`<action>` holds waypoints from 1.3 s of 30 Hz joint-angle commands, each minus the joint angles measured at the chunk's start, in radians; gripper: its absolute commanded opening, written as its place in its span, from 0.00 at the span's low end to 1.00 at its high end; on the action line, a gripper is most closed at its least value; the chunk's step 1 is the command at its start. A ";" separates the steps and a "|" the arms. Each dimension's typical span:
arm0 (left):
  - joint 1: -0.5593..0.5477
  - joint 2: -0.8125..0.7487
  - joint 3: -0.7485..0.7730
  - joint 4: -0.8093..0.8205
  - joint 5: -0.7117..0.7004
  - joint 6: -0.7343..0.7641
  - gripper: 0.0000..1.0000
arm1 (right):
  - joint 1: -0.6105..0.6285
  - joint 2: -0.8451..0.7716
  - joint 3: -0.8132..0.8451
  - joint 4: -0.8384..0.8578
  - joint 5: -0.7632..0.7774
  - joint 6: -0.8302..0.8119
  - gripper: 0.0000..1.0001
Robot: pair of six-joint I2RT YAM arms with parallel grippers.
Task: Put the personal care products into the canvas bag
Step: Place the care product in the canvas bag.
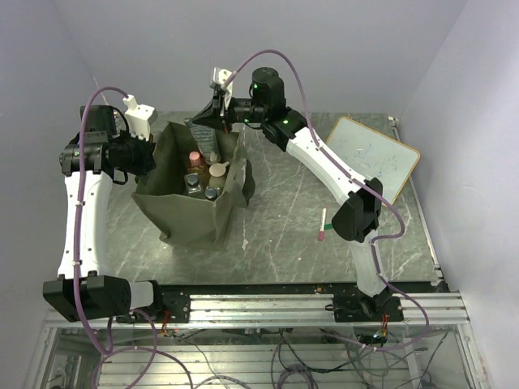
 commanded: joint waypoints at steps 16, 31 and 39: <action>0.014 0.004 -0.017 -0.024 0.043 0.003 0.07 | -0.008 -0.038 -0.018 0.083 -0.005 -0.083 0.00; 0.013 -0.014 -0.035 -0.019 0.056 -0.002 0.07 | -0.013 -0.086 -0.205 0.074 -0.039 -0.211 0.00; 0.013 -0.020 -0.042 -0.018 0.056 -0.001 0.07 | -0.012 -0.092 -0.190 -0.047 -0.003 -0.288 0.00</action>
